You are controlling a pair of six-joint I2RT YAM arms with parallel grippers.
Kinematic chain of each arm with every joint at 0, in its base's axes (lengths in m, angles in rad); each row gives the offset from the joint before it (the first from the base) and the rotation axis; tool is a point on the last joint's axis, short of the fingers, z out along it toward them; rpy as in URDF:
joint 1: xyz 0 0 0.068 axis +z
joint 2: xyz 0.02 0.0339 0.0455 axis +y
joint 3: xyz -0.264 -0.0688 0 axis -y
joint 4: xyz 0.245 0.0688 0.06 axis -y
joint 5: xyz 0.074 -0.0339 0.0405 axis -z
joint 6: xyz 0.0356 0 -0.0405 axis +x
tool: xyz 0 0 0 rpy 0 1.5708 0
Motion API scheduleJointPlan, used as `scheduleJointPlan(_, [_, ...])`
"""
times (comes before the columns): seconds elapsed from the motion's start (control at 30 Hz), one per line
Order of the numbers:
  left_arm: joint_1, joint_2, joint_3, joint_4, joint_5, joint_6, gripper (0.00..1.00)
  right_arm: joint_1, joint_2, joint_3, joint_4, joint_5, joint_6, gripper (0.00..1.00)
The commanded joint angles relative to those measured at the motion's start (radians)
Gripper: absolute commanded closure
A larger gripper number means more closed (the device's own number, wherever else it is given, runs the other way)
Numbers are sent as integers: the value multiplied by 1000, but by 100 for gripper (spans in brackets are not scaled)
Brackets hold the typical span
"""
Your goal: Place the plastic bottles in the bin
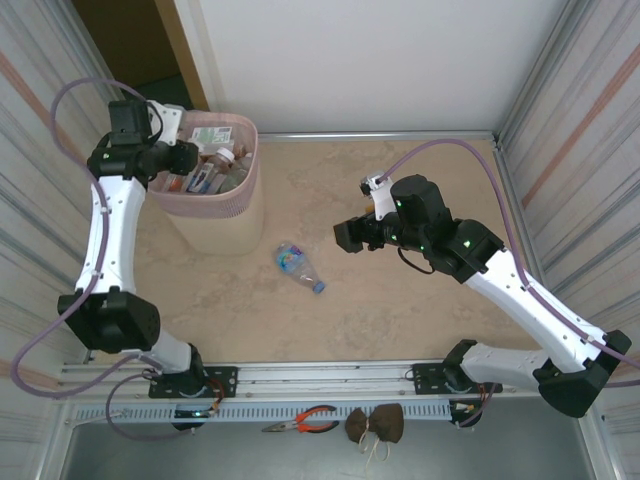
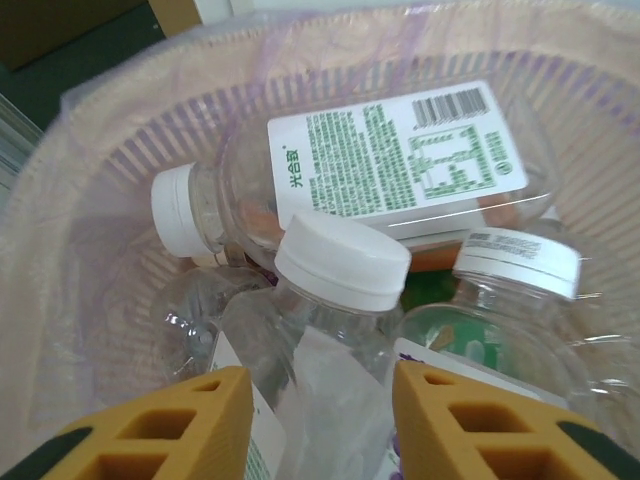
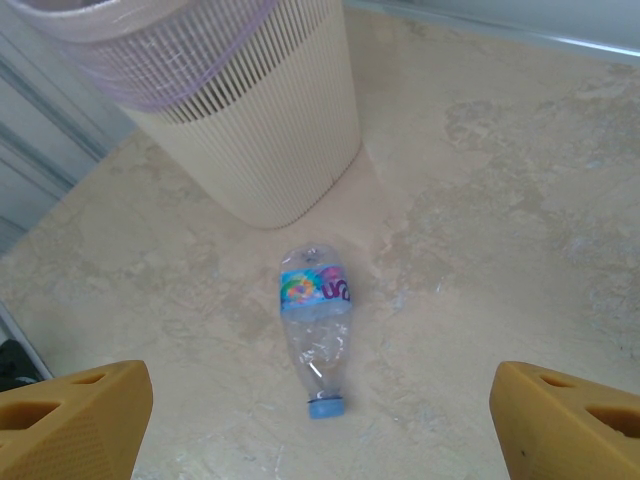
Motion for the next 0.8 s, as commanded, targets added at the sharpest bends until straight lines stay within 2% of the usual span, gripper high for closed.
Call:
scheduleJointPlan(0.0, [21, 32, -31, 4, 37, -7, 65, 8, 2, 10, 13, -2, 32, 14])
scheduleJointPlan(0.3, [24, 22, -194, 25, 102, -34, 70, 12, 23, 13, 13, -7, 33, 14])
scheduleJointPlan(0.77, [24, -148, -318, 102, 162, -123, 65, 12, 77, 23, -5, -17, 27, 14])
